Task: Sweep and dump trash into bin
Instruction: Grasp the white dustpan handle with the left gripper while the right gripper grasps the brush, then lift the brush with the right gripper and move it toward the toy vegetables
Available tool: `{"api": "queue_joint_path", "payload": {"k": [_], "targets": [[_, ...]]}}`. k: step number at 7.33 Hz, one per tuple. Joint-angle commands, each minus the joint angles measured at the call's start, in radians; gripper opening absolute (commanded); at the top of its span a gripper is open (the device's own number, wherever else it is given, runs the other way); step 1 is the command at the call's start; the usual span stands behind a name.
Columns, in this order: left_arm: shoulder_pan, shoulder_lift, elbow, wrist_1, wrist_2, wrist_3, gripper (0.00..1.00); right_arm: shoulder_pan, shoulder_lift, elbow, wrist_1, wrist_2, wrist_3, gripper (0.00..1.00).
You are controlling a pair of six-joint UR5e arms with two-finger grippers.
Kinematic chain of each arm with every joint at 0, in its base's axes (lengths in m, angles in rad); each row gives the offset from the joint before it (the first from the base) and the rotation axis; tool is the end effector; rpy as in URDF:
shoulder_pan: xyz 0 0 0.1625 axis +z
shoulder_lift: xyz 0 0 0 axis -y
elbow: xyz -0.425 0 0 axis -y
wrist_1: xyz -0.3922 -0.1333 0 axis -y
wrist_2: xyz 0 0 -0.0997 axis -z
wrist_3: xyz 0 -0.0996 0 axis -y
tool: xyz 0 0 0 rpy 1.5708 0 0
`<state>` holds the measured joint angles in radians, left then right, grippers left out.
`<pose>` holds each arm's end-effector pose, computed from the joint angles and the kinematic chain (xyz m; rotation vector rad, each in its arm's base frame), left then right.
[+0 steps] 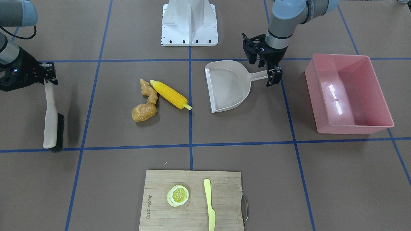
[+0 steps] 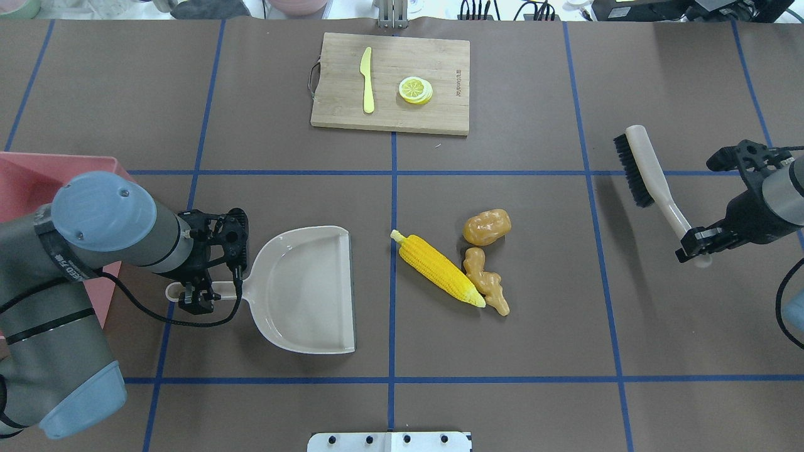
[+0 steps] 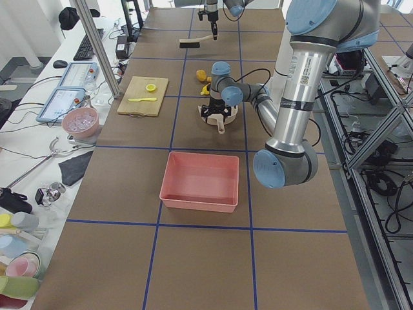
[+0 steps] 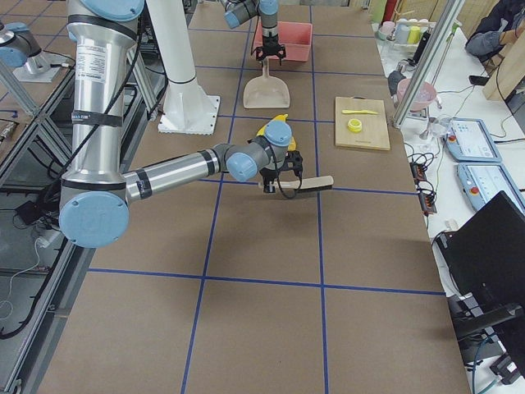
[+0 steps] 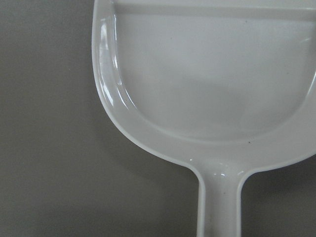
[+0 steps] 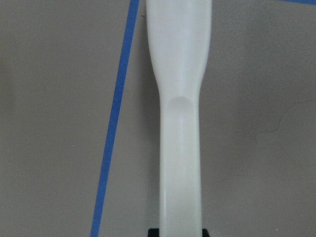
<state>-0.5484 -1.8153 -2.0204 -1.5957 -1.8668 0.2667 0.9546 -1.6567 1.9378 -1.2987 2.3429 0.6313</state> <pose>0.4083 -0.3716 0.3300 0.6049 0.5698 1.3269 -0.2153 -0.4145 0.4855 -0.0129 -0.9168 -0.1994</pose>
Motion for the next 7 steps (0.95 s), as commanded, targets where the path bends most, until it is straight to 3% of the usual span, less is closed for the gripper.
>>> {"api": "queue_joint_path", "payload": {"k": [1,3,5,7], "targets": [[0.011,0.002,0.017,-0.012,-0.008,0.005,0.99,-0.008,0.123,0.000,-0.157,0.036,0.060,0.00],[0.030,0.002,0.037,-0.013,-0.008,0.005,0.99,0.016,0.158,0.059,-0.171,0.045,0.057,0.00],[0.038,-0.002,0.083,-0.065,-0.006,0.005,0.99,0.038,0.169,0.076,-0.172,0.142,0.059,0.00],[0.047,-0.001,0.120,-0.102,-0.006,0.005,0.97,0.131,0.204,0.072,-0.175,0.221,0.041,0.00]]}}
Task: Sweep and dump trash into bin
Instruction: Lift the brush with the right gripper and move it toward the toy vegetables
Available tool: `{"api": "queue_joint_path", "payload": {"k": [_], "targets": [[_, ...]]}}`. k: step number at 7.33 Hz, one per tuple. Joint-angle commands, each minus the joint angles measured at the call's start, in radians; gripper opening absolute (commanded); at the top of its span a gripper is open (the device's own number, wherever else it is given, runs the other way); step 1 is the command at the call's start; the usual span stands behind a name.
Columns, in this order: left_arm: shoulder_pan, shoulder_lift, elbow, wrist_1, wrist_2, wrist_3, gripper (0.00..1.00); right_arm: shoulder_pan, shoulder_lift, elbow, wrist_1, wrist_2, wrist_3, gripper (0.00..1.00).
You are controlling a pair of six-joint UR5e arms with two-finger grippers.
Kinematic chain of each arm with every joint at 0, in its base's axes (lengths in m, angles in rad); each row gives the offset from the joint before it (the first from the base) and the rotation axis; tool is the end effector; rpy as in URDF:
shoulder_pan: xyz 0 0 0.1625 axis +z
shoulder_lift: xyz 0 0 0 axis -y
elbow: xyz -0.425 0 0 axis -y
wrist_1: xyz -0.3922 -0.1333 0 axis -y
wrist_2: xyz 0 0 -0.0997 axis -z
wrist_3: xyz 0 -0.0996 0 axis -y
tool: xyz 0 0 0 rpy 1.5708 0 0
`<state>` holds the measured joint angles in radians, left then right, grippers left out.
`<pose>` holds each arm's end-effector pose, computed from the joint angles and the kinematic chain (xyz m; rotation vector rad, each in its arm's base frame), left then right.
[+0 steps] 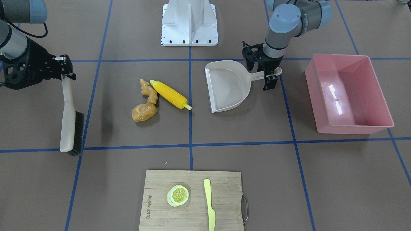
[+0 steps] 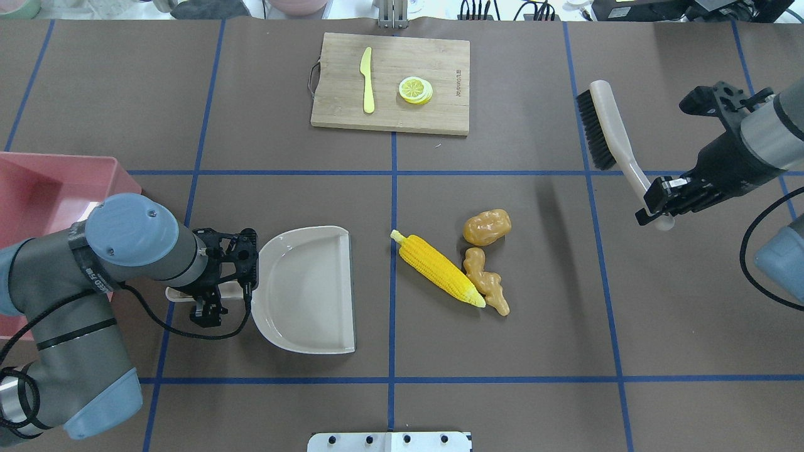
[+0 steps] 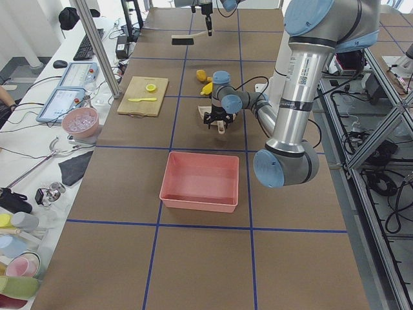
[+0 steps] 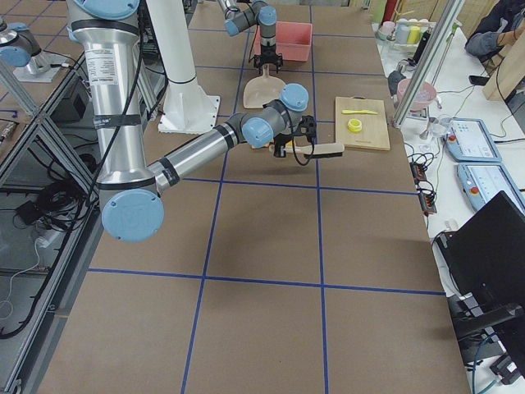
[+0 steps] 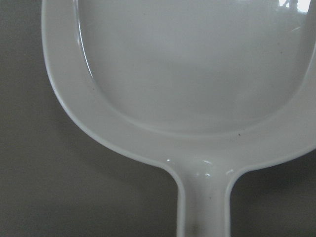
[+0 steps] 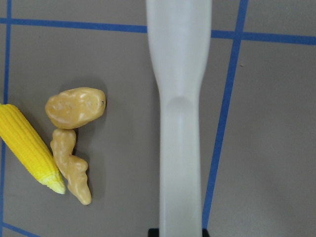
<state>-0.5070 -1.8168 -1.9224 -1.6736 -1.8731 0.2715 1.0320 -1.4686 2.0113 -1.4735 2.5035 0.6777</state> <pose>0.4438 -0.3651 0.3625 0.5761 0.5828 1.3725 -0.2080 -0.4519 0.3708 -0.0280 -1.0738 -0.1729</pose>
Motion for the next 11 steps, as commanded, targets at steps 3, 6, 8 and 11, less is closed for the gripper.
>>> {"api": "queue_joint_path", "payload": {"k": [3,6,8,11], "targets": [[0.004,0.008,0.005,-0.015,-0.008,0.000,0.49,0.068,0.013,-0.046,0.004,0.104,0.002,0.00],[-0.012,0.007,0.008,-0.011,-0.083,0.000,0.50,0.039,-0.070,-0.033,0.059,0.270,0.032,0.00],[-0.042,0.026,-0.015,0.006,-0.096,0.002,0.11,-0.074,-0.113,-0.016,0.268,0.209,0.232,0.00],[-0.128,0.004,-0.055,0.185,-0.150,0.195,0.00,-0.272,-0.115,-0.055,0.600,-0.033,0.607,0.00]]}}
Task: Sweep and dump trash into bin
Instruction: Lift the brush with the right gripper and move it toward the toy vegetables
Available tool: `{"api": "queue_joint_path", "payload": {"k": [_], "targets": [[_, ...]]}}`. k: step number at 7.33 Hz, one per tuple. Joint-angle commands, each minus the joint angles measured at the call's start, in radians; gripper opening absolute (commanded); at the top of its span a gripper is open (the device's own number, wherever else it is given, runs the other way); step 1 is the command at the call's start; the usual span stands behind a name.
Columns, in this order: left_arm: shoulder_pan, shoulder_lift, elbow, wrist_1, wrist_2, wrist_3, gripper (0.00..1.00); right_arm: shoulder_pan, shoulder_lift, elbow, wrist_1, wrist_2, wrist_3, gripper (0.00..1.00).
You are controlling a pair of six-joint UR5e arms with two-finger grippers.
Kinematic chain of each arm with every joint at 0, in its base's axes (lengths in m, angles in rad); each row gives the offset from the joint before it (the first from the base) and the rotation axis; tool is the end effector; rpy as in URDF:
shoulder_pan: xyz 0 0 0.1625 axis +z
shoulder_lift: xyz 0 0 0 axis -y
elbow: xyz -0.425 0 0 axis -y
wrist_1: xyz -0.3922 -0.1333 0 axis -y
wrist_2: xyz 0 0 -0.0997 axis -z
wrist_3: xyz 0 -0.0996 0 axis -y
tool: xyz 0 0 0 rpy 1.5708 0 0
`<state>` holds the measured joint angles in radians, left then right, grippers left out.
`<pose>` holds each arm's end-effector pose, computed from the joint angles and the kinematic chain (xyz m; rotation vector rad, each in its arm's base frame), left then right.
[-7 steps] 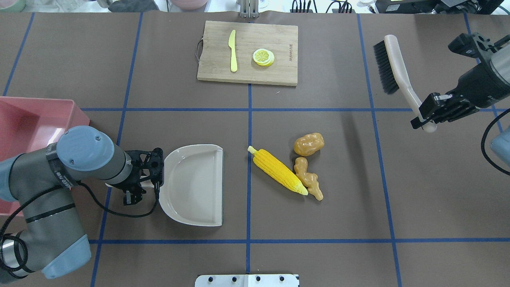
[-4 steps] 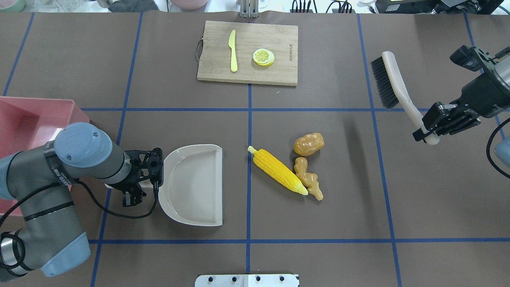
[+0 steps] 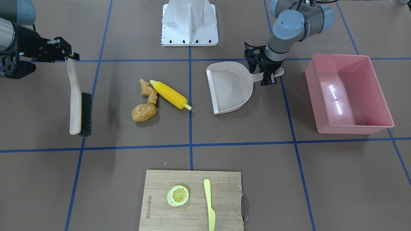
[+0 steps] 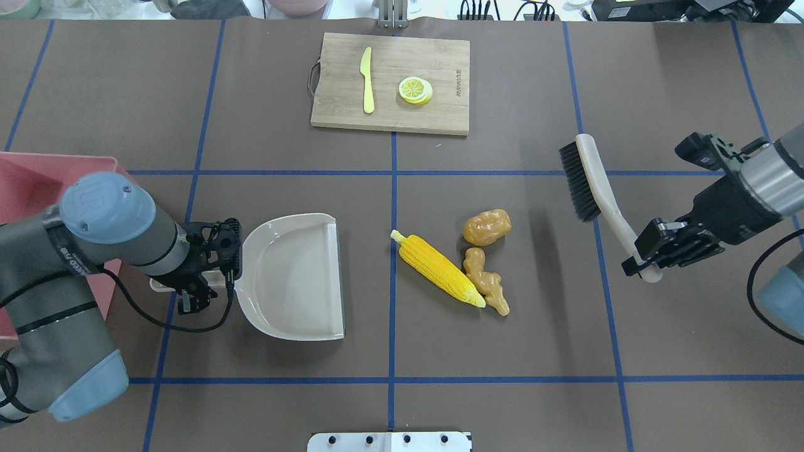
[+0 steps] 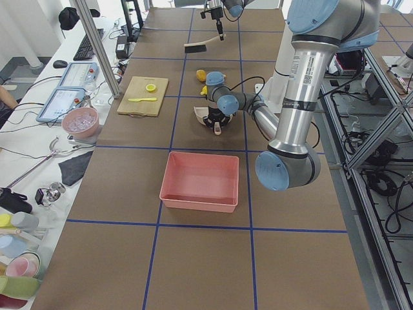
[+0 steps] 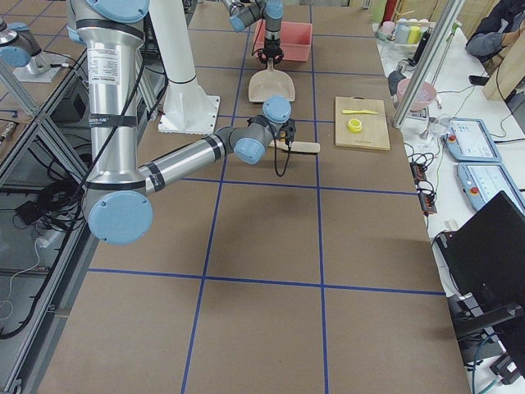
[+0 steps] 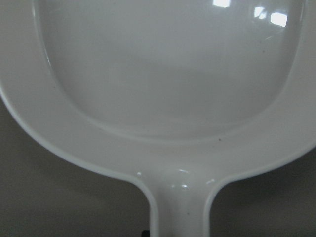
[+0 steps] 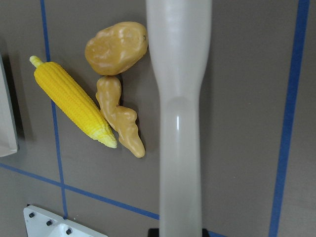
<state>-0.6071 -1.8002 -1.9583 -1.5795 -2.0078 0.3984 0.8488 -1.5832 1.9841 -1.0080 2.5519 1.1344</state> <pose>0.3999 -0.3887 0.3642 0.5186 0.6328 1.4295 -0.2649 -0.3773 0.3841 -0.1907 -1.2341 -0.1147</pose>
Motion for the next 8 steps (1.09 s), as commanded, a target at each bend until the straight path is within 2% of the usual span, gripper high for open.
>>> {"api": "queue_joint_path", "payload": {"k": [1,2,4,8], "targets": [[-0.034,-0.087,-0.014,0.190,-0.009,0.069,0.00,-0.161,0.015,-0.030,0.175,-0.163,0.230,0.00],[-0.046,-0.163,0.004,0.291,-0.006,0.080,0.00,-0.186,0.014,-0.036,0.195,-0.191,0.232,0.00],[-0.049,-0.243,0.085,0.297,-0.006,0.080,0.00,-0.185,0.003,-0.036,0.204,-0.182,0.232,0.00],[-0.046,-0.329,0.192,0.267,-0.011,0.068,0.00,-0.223,0.017,-0.065,0.204,-0.189,0.231,0.00]]}}
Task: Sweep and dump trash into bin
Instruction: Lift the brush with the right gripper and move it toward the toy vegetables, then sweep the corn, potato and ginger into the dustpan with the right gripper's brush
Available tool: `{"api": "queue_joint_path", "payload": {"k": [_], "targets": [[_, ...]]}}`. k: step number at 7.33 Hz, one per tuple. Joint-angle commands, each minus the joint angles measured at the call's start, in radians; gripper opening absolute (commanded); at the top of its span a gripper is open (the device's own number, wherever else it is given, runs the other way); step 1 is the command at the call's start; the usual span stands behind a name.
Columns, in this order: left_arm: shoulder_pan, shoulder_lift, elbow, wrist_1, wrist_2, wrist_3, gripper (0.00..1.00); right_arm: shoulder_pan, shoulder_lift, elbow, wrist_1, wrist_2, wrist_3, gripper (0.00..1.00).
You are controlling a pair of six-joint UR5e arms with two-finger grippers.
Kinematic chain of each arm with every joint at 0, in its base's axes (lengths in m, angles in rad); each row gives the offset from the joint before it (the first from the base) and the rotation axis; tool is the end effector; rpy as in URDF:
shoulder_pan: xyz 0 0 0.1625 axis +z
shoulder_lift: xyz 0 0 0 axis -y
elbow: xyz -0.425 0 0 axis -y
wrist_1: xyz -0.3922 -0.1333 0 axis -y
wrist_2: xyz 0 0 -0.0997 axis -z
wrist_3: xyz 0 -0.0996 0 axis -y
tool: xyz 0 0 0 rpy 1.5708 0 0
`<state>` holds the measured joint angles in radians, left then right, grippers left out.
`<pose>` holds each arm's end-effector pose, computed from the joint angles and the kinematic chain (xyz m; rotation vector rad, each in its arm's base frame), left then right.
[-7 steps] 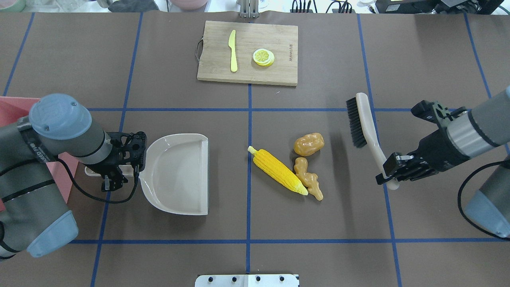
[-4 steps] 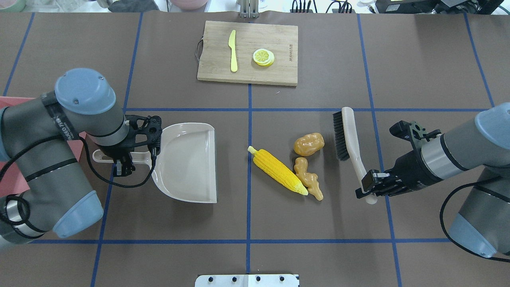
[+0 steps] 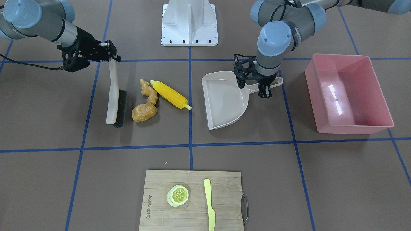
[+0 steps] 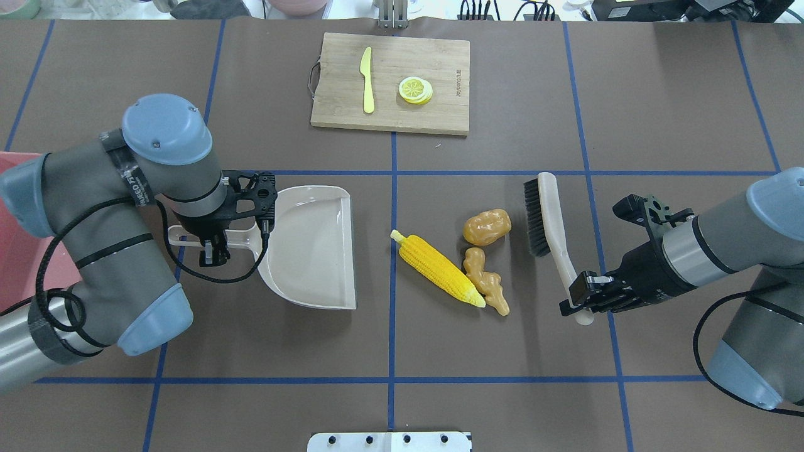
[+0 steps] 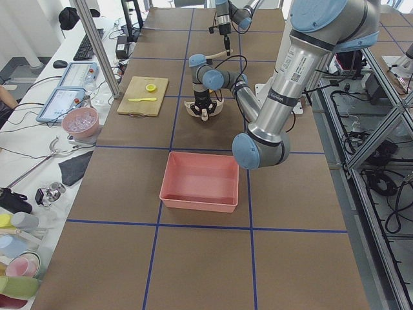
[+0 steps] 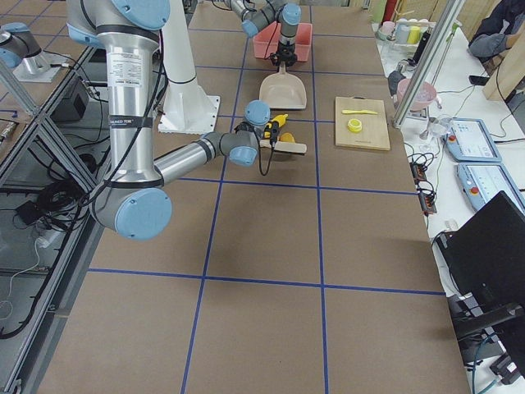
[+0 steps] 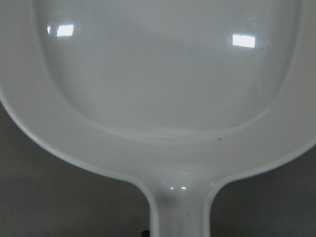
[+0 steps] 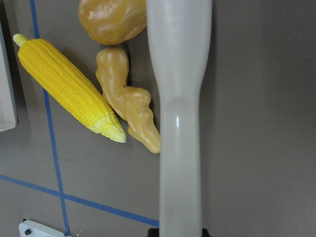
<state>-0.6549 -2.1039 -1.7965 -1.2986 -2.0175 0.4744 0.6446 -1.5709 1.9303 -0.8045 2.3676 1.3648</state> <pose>0.4452 -0.4558 0.2914 0.4069 0.5835 1.4457 -0.3407 -0.3337 0.3895 -0.2054 -1.2486 -0.0695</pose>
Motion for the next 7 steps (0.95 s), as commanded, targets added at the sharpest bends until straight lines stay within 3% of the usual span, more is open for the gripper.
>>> {"api": "queue_joint_path", "payload": {"k": [1,4,7], "targets": [[0.004,-0.033,0.051,-0.048,-0.001,-0.011,0.00,-0.031,0.005,-0.016,0.001,-0.010,0.000,0.00],[0.015,-0.033,0.081,-0.135,-0.001,-0.074,0.00,-0.062,0.067,-0.062,-0.001,-0.010,0.020,0.00],[0.037,-0.041,0.095,-0.137,0.000,-0.074,0.00,-0.082,0.130,-0.074,-0.008,-0.014,0.059,0.00]]}}
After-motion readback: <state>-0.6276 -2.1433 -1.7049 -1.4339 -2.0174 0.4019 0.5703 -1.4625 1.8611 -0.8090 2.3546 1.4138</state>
